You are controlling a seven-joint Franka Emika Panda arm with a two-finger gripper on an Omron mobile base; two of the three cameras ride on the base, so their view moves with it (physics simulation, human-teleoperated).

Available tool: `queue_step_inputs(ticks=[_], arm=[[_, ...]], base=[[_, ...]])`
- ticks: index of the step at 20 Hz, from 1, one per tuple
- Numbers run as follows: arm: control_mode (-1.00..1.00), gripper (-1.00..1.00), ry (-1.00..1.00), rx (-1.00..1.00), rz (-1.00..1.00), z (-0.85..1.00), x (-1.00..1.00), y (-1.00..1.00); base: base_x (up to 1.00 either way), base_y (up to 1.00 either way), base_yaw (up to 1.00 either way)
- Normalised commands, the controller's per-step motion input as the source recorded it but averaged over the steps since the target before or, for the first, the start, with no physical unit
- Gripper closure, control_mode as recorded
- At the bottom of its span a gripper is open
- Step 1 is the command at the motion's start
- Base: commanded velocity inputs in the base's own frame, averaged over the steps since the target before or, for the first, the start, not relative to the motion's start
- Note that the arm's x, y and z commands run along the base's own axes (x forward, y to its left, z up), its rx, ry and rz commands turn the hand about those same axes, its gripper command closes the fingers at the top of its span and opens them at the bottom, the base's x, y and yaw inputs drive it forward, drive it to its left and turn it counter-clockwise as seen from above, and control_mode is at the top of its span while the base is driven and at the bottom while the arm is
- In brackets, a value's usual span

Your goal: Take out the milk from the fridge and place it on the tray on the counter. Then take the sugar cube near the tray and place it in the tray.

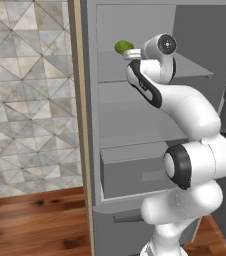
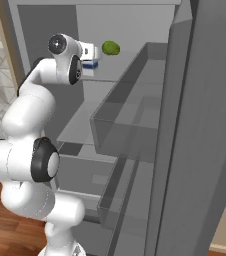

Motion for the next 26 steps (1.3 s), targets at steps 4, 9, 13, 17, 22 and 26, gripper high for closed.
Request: queue_step_inputs(ticks=[4,9,13,17,22,26], arm=[[-1.00,-1.00,0.00,0.04,0.00,-0.09,0.21,-0.05],[-1.00,-1.00,0.00,0.01,0.00,-0.21,0.13,-0.06],[-1.00,-1.00,0.00,0.00,0.00,-0.04,0.09,0.00],[-1.00,-1.00,0.02,0.01,0.00,0.00,0.18,0.01],[-1.00,-1.00,0.04,0.07,0.00,-0.07,0.22,0.00],[-1.00,-1.00,0.00,0.04,0.00,-0.07,0.14,0.00]], base=[[0.00,0.00,0.00],[0.00,0.00,0.00],[0.00,0.00,0.00],[0.00,0.00,0.00],[0.00,0.00,0.00],[0.00,0.00,0.00]])
